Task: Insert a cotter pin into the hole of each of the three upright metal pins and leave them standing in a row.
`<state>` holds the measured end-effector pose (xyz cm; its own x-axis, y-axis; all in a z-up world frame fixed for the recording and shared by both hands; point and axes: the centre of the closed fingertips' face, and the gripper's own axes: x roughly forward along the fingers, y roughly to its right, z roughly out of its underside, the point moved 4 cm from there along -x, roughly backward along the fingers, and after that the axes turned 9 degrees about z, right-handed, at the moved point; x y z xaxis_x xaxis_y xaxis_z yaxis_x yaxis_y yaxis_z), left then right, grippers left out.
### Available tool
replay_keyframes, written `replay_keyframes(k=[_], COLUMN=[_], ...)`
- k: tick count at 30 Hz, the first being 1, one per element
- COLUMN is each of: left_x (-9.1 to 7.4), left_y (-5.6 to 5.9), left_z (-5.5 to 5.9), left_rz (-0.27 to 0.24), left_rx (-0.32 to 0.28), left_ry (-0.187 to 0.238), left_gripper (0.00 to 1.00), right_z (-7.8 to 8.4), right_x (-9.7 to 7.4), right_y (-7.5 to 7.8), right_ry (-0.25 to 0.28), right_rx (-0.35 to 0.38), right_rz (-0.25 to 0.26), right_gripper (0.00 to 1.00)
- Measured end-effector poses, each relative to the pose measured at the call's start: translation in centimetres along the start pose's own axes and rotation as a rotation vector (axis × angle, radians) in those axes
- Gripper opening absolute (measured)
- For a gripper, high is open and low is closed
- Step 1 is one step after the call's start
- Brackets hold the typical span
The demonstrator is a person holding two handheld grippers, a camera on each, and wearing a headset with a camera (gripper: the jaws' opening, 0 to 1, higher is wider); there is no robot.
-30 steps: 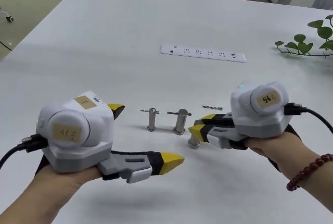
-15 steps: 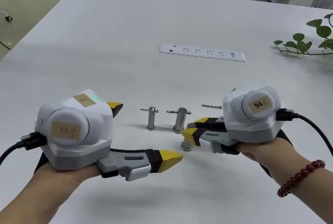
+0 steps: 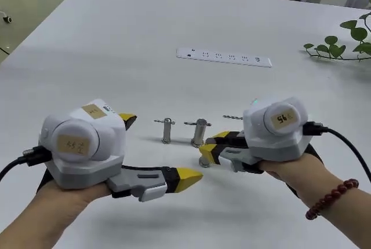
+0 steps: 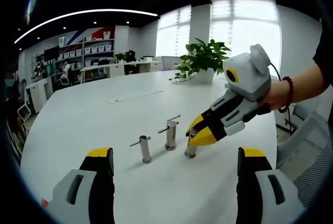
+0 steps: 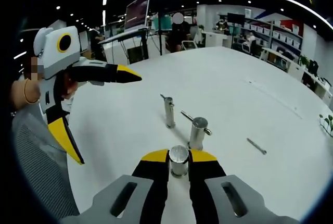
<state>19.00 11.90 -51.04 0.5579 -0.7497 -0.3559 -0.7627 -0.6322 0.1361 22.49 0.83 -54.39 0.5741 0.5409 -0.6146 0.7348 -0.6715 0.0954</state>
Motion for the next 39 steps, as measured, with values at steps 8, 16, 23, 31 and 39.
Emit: replay_keyframes(k=[8,16,23,31,39], left_x=[0.1,0.0,0.1,0.2,0.1], left_y=[0.1,-0.2,-0.2,-0.2,-0.3], left_z=[0.0,0.1,0.2,0.2,-0.2], left_rz=[0.007,-0.003,-0.003,-0.006,-0.017], left_rx=[0.005,-0.005,-0.005,-0.008,-0.023], left_ry=[-0.006,-0.008,-0.013,-0.005,0.036], left_gripper=[0.99,0.99,0.99,0.99,0.99], right_z=[0.3,0.2,0.2,0.8,1.4], right_x=[0.0,-0.2,-0.8,-1.4,-1.5], right_y=[-0.3,-0.3,0.1,1.3,3.2], right_ry=[-0.001,0.003,-0.015,-0.062,-0.106], right_rx=[0.004,0.018,0.024,-0.012,-0.009], right_rz=[-0.018,-0.049,-0.078,-0.097,-0.099], right_gripper=[0.13,0.20,0.27,0.29,0.28])
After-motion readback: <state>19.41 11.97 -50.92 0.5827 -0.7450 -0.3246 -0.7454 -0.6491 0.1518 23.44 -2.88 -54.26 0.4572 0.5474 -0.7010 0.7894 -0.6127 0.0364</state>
